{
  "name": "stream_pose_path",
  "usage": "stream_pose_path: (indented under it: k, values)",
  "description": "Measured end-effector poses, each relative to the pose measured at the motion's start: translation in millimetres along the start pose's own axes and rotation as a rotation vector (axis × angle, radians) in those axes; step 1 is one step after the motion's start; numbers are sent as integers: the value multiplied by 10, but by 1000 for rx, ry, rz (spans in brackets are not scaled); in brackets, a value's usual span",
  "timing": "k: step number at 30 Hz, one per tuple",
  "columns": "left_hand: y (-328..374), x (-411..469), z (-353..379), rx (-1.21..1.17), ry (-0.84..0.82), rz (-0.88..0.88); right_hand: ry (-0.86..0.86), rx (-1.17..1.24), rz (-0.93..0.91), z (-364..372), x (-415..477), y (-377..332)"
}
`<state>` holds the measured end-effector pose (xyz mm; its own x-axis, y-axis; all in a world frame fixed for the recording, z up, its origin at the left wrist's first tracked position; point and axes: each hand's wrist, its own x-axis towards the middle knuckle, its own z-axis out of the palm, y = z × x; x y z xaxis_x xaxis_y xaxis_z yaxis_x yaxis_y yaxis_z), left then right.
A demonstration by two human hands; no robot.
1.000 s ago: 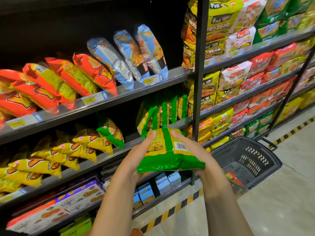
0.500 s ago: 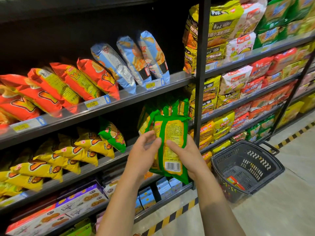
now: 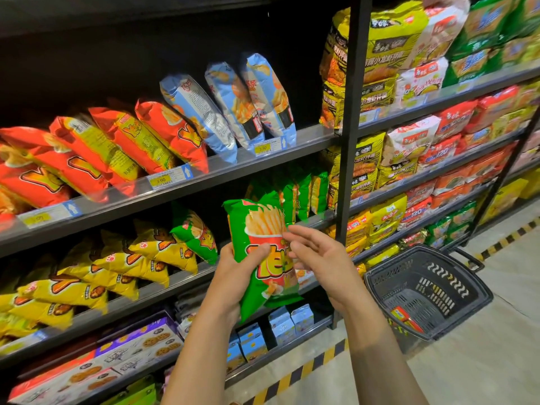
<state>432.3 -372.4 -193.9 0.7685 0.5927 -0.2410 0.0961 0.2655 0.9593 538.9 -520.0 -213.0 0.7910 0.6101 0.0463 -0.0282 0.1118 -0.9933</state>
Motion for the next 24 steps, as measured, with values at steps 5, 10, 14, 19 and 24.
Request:
stream_pose_path:
  k: [5, 10, 14, 19, 24]
  values:
    - [-3, -17, -62, -129, -95, -11, 18, 52, 39, 19, 77, 67]
    - [2, 32, -117, -143, -134, -51, -183, 176, 189, 64, 143, 130]
    - [-12, 140, -241, -92, -165, -50, -128, 111, 146, 129, 284, 201]
    - [-19, 386, -437, 11, -112, -43, -144, 107, 147, 286, 547, 311]
    - [-43, 763, -603, -36, 8, -66, -206, 109, 198, 484, 949, 479]
